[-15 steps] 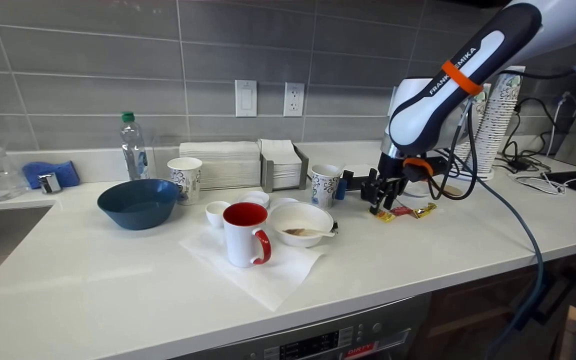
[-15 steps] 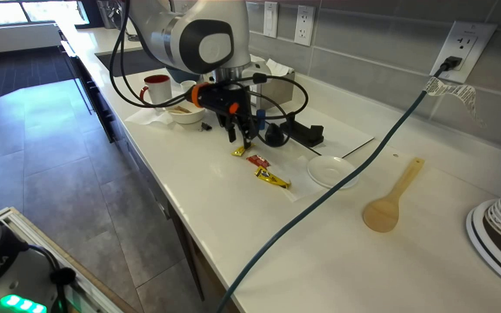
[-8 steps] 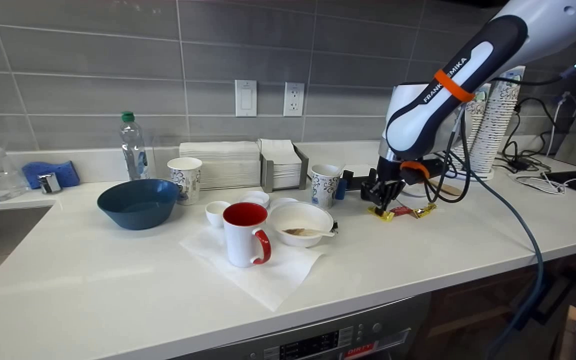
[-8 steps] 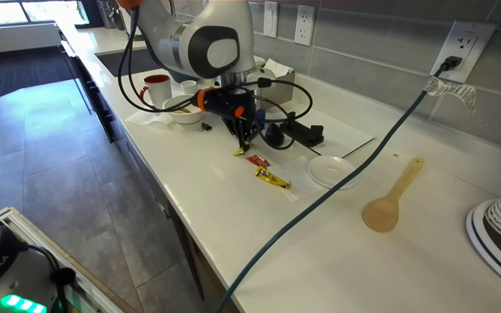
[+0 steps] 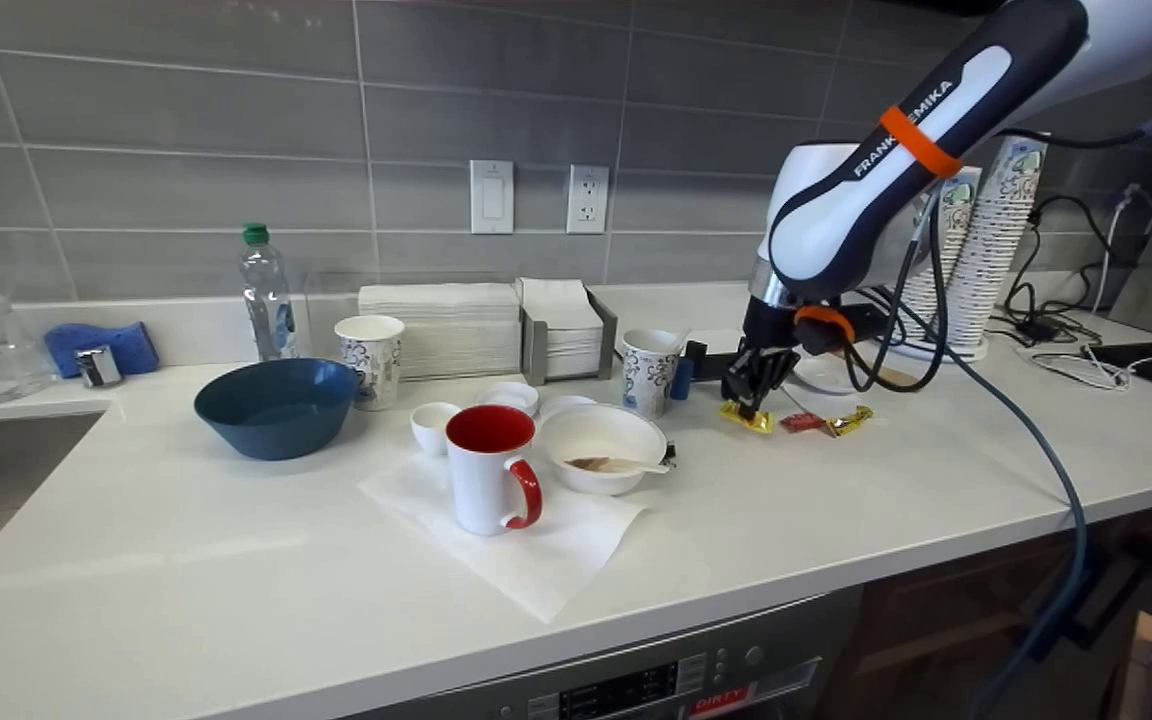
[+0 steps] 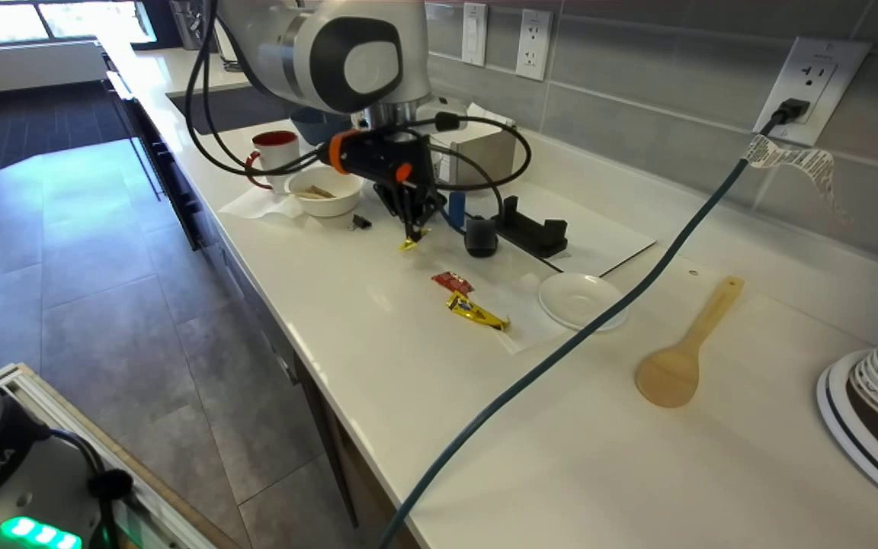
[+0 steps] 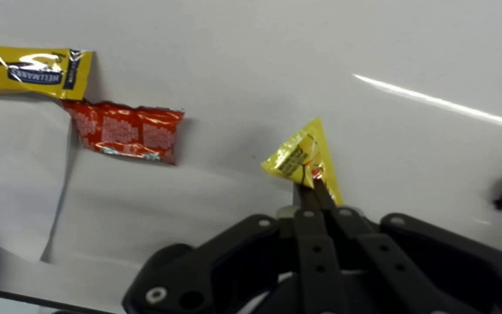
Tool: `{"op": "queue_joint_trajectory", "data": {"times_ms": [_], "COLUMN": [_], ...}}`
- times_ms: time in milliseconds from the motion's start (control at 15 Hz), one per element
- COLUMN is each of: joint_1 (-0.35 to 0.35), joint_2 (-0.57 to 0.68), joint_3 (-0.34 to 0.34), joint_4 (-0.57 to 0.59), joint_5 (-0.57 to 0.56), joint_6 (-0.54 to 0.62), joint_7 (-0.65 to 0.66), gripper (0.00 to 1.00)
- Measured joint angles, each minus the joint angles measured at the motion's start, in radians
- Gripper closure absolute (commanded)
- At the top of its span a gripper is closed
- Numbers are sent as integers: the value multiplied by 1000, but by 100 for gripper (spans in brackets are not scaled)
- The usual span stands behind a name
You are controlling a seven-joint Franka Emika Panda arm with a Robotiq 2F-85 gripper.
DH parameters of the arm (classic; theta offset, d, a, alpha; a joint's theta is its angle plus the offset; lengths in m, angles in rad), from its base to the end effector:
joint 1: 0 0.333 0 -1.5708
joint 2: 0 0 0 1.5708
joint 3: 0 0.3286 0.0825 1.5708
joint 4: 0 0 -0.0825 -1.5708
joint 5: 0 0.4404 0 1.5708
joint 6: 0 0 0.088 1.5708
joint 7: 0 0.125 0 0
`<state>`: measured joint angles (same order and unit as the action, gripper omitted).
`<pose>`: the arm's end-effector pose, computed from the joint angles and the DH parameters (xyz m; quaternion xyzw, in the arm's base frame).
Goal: Pick up the sachets on the right and put them in the white bowl on the left
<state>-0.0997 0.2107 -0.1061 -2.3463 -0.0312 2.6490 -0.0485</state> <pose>0.5485 -0.1156 0.1996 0.9967 -0.0634 0.0436 0.0247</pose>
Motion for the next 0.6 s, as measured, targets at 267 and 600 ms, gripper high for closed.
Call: {"op": "queue_joint_trajectory", "data": {"times_ms": [267,600], "joint_1": [5,58], "joint_2": [-123,-222], "joint_3": [91,144], "joint_4": [-55,-71], "joint_5": [144,402], "joint_6": [-28,-39], "joint_7": [-125,-344], "gripper": [100,100]}}
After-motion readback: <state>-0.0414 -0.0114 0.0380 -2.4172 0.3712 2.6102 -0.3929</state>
